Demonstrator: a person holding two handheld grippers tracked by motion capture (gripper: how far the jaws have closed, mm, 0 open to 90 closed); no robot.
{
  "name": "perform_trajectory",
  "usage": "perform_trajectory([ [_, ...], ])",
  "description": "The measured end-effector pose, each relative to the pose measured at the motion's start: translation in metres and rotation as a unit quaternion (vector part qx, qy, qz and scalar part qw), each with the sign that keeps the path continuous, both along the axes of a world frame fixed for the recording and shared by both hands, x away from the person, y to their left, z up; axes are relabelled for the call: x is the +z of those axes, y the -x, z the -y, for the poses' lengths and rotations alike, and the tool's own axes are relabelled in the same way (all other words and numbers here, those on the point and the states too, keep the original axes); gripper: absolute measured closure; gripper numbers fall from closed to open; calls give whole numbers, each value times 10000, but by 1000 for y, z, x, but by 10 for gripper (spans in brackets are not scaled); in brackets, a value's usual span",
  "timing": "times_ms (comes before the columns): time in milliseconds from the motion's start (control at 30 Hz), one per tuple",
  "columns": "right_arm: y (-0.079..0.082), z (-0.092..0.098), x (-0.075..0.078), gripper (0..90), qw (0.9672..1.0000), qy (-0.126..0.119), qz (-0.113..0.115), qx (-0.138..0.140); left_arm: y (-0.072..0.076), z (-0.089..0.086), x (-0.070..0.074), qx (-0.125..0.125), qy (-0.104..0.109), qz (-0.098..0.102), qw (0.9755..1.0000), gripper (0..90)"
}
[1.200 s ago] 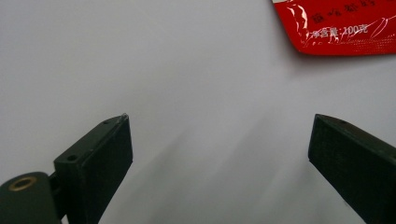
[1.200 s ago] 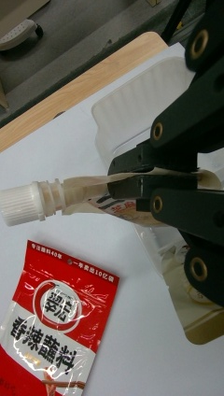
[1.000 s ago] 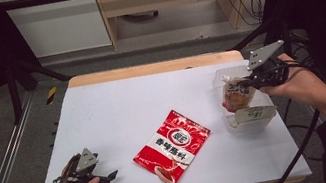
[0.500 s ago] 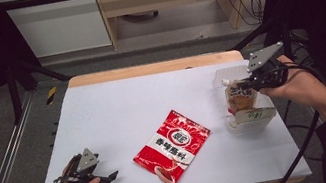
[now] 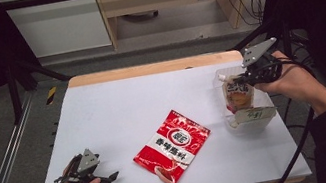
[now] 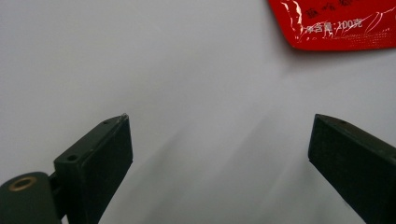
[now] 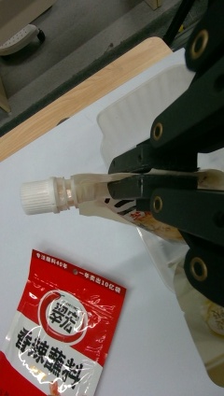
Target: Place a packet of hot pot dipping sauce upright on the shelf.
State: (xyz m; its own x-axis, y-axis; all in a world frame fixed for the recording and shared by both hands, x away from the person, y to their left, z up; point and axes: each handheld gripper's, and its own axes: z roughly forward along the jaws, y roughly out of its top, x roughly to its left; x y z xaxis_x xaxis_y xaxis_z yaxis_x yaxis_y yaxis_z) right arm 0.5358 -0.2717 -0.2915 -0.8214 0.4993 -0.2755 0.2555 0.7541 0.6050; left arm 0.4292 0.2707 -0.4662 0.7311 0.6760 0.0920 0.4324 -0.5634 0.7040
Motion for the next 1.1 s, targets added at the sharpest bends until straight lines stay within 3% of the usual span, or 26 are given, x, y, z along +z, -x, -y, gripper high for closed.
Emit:
perform_trajectory([
  [233, -5, -9, -14, 889, 9998, 80, -145, 110, 0, 0, 0, -11, 6, -18, 10000, 63],
  [367, -4, -6, -28, 888, 9996, 60, -273, 35, 0, 0, -1, -8, 6, -13, 10000, 63],
  [633, -2, 5, -42, 883, 9989, 53, -448, -139, 0, 1, -1, -22, 1, -25, 10000, 63],
  [1100, 1, 8, -45, 871, 9983, -19, -529, -227, 0, 1, -1, -45, -9, -25, 10000, 63],
])
